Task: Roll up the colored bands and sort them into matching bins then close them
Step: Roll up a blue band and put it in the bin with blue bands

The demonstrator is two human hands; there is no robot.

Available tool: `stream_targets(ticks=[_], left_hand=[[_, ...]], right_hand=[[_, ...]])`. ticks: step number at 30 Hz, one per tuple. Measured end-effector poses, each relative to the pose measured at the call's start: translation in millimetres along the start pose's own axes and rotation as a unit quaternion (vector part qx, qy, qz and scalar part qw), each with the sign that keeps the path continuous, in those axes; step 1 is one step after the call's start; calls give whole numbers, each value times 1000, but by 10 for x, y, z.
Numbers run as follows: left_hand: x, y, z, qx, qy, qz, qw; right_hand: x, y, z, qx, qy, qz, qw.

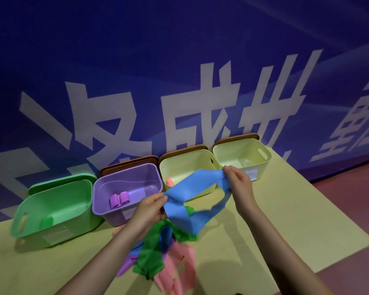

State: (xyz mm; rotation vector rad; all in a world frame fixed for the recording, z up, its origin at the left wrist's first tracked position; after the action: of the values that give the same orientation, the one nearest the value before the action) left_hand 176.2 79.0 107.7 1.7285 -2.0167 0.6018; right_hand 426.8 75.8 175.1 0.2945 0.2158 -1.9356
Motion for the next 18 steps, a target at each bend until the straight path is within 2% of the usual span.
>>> stream_targets(ticks=[6,10,12,15,18], left_hand=[[-125,-238,-228,183,-17,-16,983],[-92,-513,-391,227,-49,-21,972],[-27,-641,-486,216,-88,-34,972],[65,-844,-589,121,-148,-66,979],[138,-1042,-634,71,-181,-84,977]], right_hand=[[53,-22,-225,39,18,173,984],[101,87,-401,86,12,249,965],[102,206,-512,110,4,268,957],[99,350,-660,136,-15,314,940],[71,424,-672,135,-8,346,928]])
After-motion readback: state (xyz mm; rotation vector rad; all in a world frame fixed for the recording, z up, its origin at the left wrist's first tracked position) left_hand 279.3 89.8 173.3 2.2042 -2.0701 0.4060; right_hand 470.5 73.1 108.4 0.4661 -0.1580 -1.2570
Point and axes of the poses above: each hand's wrist, its own x-axis away from the middle knuckle, its own y-axis out of the back of the hand, z = x × y, the point moved 10 cm from there along -x, towards the middle knuckle, and after that the axes turned 13 degrees about y, right-handed, at the moved point
